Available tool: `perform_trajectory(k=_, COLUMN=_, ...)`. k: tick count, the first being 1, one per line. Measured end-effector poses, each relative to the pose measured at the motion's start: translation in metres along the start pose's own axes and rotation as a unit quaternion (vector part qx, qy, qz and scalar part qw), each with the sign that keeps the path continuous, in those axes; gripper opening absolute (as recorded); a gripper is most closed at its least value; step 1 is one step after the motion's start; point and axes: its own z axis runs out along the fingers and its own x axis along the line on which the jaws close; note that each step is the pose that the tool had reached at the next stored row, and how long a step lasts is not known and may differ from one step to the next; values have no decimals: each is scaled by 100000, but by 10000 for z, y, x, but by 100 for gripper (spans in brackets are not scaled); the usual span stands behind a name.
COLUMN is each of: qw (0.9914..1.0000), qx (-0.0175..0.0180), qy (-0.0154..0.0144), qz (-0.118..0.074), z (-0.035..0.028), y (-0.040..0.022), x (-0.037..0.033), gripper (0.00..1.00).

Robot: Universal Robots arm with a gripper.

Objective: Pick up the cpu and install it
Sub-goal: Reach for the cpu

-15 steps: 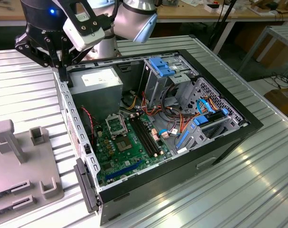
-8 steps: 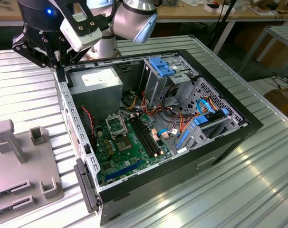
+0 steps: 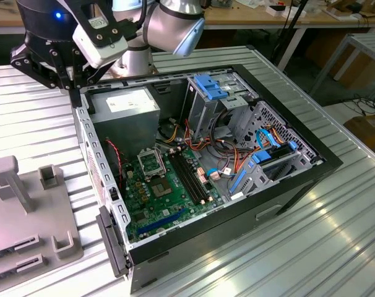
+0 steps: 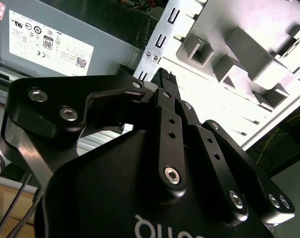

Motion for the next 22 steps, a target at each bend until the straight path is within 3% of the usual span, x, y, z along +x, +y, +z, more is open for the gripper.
perform_trajectory(k=22, qw=100000, qx=-2, qy=0, qz=3, z=4, y=-13, x=171, gripper=11)
